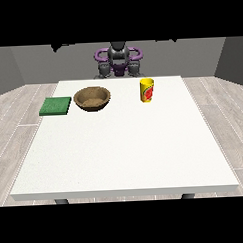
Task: Pick the cup and pour the ball into the bowl, then pick the bowl and place it on the pad
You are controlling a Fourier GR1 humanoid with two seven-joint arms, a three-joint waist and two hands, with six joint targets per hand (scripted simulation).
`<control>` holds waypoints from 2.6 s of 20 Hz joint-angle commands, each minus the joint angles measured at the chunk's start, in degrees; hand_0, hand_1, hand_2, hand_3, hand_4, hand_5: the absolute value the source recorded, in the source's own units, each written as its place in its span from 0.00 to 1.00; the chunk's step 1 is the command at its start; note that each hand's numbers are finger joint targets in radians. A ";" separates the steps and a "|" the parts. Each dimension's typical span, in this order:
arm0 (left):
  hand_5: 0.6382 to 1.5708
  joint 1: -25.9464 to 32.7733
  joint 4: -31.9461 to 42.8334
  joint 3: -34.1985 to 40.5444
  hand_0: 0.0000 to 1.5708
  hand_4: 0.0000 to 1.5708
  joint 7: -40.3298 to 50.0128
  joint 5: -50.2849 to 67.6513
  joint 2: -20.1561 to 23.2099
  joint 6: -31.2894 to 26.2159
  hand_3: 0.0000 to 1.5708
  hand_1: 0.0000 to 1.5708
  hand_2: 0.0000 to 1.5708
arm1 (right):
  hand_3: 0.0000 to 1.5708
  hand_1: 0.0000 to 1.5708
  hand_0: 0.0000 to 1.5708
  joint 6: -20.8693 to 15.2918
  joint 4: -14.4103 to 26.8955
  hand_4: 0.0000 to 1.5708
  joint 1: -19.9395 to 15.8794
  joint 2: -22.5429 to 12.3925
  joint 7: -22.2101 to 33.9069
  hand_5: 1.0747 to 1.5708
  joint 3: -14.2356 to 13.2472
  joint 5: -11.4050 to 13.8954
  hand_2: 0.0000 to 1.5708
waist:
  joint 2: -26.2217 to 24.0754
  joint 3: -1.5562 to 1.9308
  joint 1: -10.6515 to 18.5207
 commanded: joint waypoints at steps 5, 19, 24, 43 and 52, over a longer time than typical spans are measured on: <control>0.97 -3.01 3.85 3.80 0.00 0.00 -10.61 1.39 0.56 -2.79 0.00 0.00 0.00 | 0.00 0.00 0.00 3.14 3.49 0.00 -2.45 -0.67 -7.38 1.00 -3.60 -1.07 0.00 | 10.14 -0.01 0.23; 0.95 -3.09 26.37 0.33 0.00 0.00 -40.51 -10.28 -8.32 2.94 0.00 0.00 0.00 | 0.00 0.00 0.00 4.91 5.94 0.00 -4.12 2.23 -16.08 1.00 -0.99 1.77 0.00 | 18.74 -0.04 -4.72; 0.96 -7.59 39.01 3.75 0.00 0.00 -50.44 -9.78 -7.28 3.73 0.00 0.00 0.00 | 0.00 0.00 0.00 7.23 6.48 0.00 -6.75 -0.75 -15.01 1.00 -3.60 -1.06 0.00 | 21.22 -0.06 -6.23; 0.73 -25.40 67.07 8.53 0.00 0.49 -64.22 -8.49 -3.00 7.85 0.00 0.00 0.00 | 0.00 0.00 0.00 6.96 13.77 0.00 -11.90 -0.92 -20.25 1.00 -4.13 1.20 0.00 | 25.29 -0.06 -6.91; 0.65 -18.38 64.22 0.98 0.84 0.95 -62.70 -20.80 -7.94 26.50 1.00 0.84 1.00 | 0.00 0.00 0.00 11.51 17.69 0.00 -10.23 -5.85 -19.09 1.00 -7.14 -0.74 0.00 | 20.38 0.01 -7.53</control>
